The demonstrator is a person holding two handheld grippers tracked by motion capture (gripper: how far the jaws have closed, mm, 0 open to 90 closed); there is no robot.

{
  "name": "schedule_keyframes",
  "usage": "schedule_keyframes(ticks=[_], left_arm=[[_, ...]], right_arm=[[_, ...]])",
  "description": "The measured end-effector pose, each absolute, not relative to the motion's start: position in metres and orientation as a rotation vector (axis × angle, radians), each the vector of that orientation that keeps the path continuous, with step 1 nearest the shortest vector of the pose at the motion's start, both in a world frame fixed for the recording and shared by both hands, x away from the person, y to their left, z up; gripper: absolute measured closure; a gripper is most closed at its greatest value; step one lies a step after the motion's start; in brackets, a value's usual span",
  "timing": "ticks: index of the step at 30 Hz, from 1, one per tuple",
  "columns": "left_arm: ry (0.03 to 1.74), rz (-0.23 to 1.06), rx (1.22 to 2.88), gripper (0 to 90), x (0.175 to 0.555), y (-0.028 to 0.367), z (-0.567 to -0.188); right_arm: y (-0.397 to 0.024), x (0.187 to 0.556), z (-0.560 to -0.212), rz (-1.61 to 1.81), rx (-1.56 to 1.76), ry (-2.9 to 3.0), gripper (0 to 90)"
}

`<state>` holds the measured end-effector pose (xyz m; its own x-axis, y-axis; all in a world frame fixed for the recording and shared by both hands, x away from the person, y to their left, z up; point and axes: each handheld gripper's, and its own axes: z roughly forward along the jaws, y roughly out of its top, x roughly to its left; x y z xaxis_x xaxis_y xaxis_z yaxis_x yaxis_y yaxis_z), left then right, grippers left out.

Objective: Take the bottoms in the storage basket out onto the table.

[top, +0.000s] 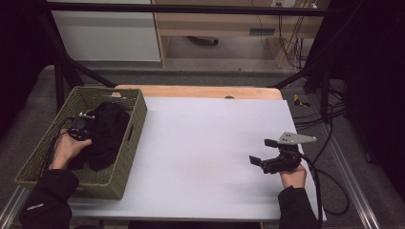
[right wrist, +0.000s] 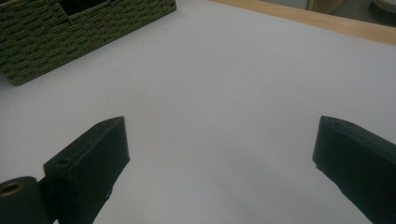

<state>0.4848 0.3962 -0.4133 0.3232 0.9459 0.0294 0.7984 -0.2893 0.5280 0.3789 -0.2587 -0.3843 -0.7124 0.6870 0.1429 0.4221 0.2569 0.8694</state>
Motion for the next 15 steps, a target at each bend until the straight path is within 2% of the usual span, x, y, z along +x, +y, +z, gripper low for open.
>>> schedule_keyframes(ticks=[15], left_arm=[[1.465, 0.452, 2.034, 84.0, 0.475, 0.393, -0.385]], right_arm=[[-0.260, 0.379, -0.383, 1.437, 1.032, 2.262, 4.1]])
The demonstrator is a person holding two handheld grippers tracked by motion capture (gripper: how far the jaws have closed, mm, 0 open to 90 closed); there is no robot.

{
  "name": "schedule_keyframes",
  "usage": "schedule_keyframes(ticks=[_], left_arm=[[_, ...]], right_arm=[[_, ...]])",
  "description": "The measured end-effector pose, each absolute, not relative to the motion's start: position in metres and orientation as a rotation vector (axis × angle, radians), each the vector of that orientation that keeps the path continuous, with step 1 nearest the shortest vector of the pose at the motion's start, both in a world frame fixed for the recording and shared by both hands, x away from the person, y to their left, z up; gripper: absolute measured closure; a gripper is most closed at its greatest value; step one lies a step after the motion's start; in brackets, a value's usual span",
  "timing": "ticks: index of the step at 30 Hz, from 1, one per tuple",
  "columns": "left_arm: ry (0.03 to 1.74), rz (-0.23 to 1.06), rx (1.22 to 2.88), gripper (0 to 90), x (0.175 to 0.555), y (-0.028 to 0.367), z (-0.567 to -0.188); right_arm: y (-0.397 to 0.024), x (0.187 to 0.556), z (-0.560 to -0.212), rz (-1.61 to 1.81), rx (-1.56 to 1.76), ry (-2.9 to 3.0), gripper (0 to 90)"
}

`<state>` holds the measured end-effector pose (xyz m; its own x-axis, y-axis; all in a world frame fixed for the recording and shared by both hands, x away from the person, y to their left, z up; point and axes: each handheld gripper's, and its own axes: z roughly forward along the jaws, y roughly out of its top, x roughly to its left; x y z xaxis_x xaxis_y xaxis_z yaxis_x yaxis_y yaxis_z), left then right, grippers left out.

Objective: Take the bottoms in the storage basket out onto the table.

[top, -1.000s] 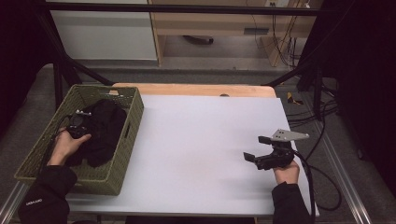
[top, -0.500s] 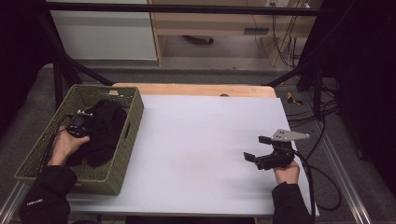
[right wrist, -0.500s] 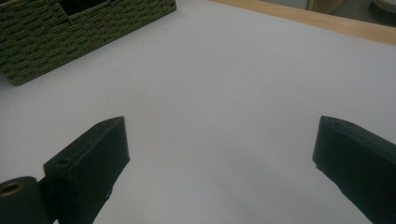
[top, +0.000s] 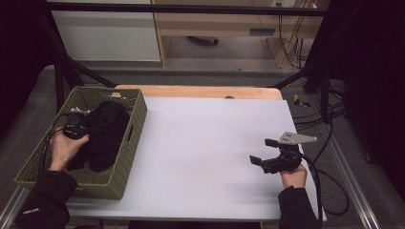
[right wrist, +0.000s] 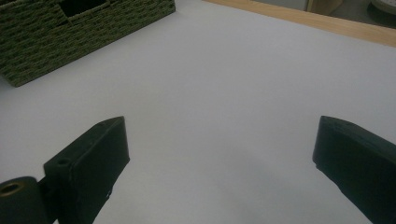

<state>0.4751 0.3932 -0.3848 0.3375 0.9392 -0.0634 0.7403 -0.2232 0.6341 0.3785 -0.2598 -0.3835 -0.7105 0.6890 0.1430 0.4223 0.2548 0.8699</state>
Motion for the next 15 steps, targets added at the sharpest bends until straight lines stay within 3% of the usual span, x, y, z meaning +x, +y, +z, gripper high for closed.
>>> schedule_keyframes(ticks=[15], left_arm=[[1.384, 0.452, 1.868, 84.4, 0.460, 0.407, -0.361]], right_arm=[[-0.260, 0.379, -0.384, 1.438, 1.031, 2.263, 4.1]])
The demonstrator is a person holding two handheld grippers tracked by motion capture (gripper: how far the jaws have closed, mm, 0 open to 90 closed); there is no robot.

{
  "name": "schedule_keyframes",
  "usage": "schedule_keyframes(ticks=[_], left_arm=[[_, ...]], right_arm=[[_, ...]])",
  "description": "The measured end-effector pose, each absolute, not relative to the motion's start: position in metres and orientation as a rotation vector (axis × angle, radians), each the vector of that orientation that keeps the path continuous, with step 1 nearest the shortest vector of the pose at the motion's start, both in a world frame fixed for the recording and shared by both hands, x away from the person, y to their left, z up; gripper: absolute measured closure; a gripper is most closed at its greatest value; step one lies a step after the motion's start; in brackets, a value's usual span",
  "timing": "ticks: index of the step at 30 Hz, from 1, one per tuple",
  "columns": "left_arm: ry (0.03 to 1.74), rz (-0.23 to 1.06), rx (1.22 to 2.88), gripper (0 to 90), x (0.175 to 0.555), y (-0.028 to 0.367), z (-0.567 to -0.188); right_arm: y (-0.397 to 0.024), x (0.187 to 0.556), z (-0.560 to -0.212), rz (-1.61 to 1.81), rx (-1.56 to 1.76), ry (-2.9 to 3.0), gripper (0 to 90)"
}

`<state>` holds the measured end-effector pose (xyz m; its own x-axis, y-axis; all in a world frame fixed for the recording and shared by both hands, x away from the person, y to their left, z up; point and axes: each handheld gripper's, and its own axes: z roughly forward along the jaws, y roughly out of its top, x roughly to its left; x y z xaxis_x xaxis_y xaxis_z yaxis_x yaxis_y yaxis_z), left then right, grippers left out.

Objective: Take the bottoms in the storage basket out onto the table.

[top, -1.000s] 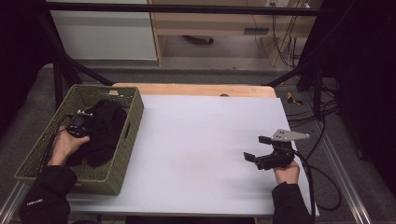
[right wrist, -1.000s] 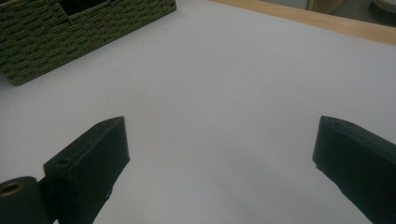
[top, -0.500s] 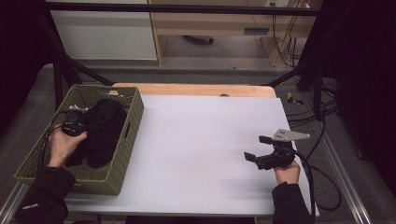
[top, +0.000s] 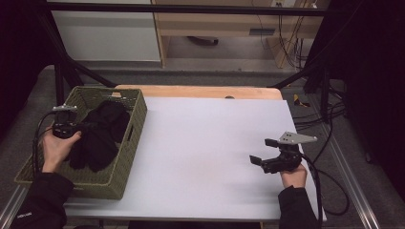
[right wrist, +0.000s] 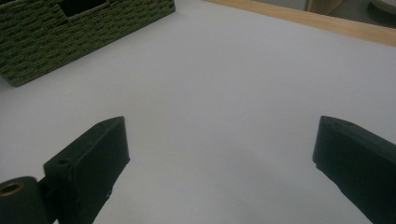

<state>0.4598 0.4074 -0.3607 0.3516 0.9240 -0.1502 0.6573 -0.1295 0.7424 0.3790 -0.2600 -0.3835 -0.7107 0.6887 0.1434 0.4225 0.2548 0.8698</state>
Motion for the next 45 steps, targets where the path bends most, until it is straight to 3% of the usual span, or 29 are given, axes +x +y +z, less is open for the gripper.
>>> schedule_keyframes(ticks=[45], left_arm=[[1.109, 0.479, 1.785, 85.2, 0.414, 0.400, -0.273]], right_arm=[[-0.260, 0.379, -0.383, 1.443, 1.036, 2.266, 4.1]])
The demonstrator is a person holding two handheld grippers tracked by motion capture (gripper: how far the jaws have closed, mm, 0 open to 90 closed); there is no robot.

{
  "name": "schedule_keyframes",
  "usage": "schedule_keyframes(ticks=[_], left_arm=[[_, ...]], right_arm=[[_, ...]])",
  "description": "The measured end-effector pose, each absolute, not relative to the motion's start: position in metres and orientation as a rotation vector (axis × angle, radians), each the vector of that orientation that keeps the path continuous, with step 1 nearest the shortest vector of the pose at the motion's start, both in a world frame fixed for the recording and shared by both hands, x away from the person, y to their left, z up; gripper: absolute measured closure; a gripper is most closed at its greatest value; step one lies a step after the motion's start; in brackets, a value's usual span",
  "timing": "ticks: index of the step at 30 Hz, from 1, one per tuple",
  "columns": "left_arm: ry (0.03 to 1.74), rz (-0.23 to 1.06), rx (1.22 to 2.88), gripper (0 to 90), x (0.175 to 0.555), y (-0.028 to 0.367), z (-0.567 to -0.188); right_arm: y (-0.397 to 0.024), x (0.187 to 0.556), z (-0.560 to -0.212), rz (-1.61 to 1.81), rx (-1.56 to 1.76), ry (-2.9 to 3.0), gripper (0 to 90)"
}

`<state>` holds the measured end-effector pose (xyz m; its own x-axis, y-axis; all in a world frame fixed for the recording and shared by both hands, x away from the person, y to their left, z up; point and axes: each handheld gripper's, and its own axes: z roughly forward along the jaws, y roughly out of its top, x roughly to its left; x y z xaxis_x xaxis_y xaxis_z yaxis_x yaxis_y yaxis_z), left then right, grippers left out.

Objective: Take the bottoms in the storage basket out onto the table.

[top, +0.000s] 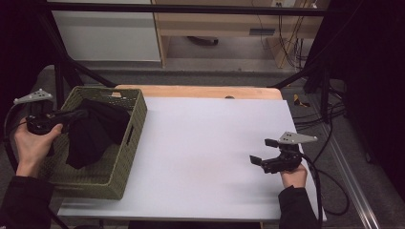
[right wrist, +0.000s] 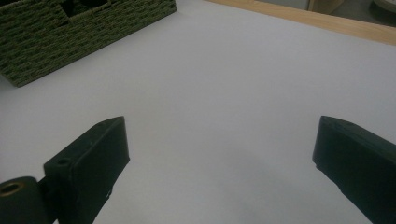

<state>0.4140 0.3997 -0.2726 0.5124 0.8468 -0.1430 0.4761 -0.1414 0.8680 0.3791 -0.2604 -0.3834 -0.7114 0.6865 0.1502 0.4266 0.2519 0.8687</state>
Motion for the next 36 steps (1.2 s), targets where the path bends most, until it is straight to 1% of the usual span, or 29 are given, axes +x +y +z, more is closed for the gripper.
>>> schedule_keyframes(ticks=[36], left_arm=[[1.009, 0.505, 1.764, 85.4, 0.392, 0.404, -0.223]], right_arm=[[-0.260, 0.379, -0.384, 1.438, 1.030, 2.272, 4.1]])
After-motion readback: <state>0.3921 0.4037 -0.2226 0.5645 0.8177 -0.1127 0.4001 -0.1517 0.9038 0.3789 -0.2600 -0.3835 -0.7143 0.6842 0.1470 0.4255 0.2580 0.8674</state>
